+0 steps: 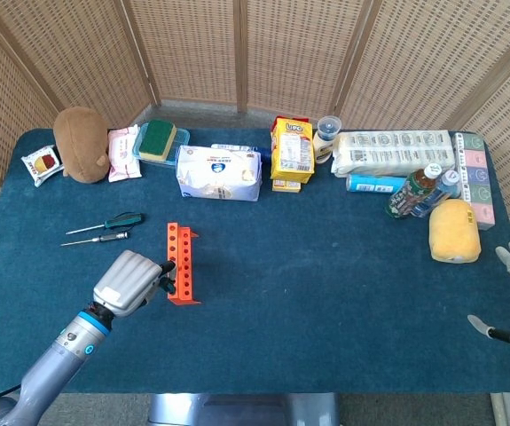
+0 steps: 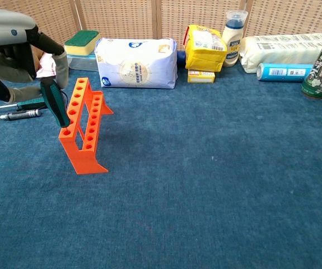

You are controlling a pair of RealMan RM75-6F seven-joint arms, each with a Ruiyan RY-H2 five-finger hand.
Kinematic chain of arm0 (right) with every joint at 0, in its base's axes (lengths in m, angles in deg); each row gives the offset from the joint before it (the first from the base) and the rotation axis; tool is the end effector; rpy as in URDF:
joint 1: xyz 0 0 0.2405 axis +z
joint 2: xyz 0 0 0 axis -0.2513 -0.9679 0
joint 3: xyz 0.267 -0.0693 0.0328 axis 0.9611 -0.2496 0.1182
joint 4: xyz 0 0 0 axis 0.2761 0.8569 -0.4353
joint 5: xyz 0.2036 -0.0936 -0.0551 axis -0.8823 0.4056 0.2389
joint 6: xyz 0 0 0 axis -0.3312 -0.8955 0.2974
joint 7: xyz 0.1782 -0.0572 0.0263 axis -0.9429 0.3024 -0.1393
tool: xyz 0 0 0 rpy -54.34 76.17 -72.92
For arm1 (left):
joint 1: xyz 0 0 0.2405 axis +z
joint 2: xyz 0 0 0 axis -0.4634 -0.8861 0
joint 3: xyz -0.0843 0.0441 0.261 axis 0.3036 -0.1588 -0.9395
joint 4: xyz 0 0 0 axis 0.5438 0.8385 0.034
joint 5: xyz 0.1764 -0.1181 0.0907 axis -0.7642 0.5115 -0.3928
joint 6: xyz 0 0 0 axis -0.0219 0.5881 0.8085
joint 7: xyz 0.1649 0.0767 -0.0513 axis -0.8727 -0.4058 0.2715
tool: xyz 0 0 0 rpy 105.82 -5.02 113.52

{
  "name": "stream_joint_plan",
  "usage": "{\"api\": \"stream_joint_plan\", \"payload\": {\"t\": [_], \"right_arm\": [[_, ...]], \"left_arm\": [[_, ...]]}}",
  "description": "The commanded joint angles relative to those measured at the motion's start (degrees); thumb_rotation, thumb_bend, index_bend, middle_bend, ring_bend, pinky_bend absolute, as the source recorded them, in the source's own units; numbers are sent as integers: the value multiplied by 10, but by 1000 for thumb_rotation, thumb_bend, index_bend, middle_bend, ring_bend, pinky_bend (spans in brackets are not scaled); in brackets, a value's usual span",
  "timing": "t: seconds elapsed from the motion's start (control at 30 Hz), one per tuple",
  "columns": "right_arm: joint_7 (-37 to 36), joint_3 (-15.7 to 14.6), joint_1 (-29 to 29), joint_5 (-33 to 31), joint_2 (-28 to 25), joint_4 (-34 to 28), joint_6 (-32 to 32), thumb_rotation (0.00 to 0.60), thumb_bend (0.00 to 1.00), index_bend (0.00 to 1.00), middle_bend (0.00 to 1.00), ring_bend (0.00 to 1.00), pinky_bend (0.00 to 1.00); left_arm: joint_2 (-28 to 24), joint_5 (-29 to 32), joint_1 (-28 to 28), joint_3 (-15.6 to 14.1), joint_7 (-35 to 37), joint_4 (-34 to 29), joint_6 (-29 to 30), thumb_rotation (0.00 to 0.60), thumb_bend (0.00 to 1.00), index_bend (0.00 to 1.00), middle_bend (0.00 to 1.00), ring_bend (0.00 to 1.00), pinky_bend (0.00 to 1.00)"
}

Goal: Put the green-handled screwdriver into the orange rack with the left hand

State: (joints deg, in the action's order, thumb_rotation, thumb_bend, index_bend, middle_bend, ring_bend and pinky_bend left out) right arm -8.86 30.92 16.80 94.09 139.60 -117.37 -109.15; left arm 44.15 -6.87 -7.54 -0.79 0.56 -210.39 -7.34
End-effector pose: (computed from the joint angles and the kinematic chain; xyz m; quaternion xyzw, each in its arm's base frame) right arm -0.3454 -0.2218 0.2038 0.5372 -0.4292 0.4436 0.5748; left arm -0.1158 0.2994 0.0486 -0.7893 -0.3184 -0.3402 0.3999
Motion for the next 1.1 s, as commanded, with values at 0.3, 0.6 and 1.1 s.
{"api": "stream_joint_plan", "payload": {"t": [0.3, 0.6, 1.1], "right_arm": [[0, 0, 0, 0, -1, -1, 1, 600, 7, 48, 0, 0, 0], [3, 0, 0, 0, 0, -1, 0, 600, 8, 48, 0, 0, 0], [38, 2, 2, -7, 9, -7, 2, 600, 8, 49, 0, 0, 0]], "left_arm": [[-10, 7, -5, -6, -4, -14, 9, 600, 302, 139, 1000, 976, 975], [-50, -50, 20, -9, 53, -33, 40, 600, 280, 0, 723, 740, 884], [-29, -235, 209, -92, 278, 197, 249, 600, 209, 0, 0, 0, 205]]}}
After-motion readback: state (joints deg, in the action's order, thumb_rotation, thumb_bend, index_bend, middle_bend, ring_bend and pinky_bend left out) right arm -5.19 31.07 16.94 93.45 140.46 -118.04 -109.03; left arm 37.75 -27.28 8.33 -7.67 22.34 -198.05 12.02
